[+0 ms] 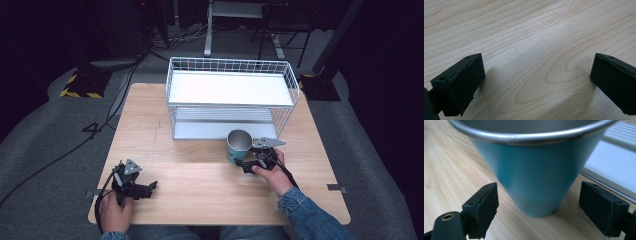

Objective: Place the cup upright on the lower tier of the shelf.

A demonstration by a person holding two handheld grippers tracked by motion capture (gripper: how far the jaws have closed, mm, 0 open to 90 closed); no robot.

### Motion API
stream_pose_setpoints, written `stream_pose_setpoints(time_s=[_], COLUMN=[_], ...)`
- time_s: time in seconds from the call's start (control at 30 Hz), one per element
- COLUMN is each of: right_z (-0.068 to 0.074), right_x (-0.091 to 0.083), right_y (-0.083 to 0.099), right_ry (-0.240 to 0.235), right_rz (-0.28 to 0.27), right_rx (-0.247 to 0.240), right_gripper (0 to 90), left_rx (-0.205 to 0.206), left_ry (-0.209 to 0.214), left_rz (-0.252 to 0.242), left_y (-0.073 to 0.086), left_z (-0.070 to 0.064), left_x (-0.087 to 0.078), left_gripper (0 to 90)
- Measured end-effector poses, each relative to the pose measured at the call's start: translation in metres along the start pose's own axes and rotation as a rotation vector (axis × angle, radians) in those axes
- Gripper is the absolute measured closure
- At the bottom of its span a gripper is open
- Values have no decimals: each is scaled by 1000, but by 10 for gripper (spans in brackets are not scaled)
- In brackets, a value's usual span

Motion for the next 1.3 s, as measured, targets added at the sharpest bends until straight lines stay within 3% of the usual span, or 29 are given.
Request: stream_pose_setpoints(time_s=[0.23,0.3,0.47,0.57,1.3], right_z=[3,3,5,5,7], right_x=[11,15,20,23,22], right_y=[-2,-3,-4,-3,-8], right_ry=[3,-22,-9,-10,-21], right_rz=[-36,-50,-63,-72,-90], right_rx=[-5,-6,-26,-19,-37], right_gripper=[160,162,166,209,219], left_rx=[0,0,0,0,1], left_ry=[0,0,0,0,0], left_rz=[0,0,0,0,0], left_y=[0,0,0,0,0], left_z=[0,0,0,0,0], left_x=[0,0,0,0,0], left_gripper=[2,2,2,2,2])
Point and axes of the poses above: each handheld gripper's, and its own axes: x roughly forward along the jaws, y roughly out of its underside, z roughly to its left, the point moved 2 cm from there along x, roughly forward along the jaws, and after that the axes turned 15 degrees about x, right-handed, at the moved point
